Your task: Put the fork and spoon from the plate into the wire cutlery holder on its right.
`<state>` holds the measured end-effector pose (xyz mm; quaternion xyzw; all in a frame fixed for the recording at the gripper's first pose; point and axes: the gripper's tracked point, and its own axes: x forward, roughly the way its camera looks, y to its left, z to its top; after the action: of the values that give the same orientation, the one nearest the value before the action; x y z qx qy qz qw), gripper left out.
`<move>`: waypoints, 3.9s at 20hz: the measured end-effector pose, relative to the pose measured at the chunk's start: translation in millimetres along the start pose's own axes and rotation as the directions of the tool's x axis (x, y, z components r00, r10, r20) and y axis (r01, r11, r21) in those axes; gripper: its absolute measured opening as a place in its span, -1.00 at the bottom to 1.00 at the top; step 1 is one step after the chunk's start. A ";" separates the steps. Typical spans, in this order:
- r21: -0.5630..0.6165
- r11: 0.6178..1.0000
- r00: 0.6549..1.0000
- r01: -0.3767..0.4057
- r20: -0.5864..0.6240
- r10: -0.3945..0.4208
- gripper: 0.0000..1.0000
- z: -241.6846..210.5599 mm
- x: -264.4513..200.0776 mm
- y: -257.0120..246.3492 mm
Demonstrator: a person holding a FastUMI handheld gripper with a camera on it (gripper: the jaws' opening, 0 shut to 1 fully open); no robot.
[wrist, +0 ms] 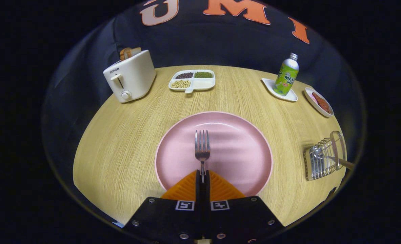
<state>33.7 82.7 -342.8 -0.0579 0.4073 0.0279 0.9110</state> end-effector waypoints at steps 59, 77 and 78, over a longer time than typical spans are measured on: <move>-0.053 0.998 0.916 -0.032 -0.401 0.008 -0.20 22.7 -83.3 -244.3; 0.012 0.996 0.898 0.087 0.432 -0.084 1.00 200.2 -230.7 -260.4; 0.021 0.995 0.882 0.093 0.462 -0.092 1.00 204.5 -237.3 -260.8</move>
<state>52.1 -150.6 -9.1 -0.0697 0.1752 -0.0022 0.9821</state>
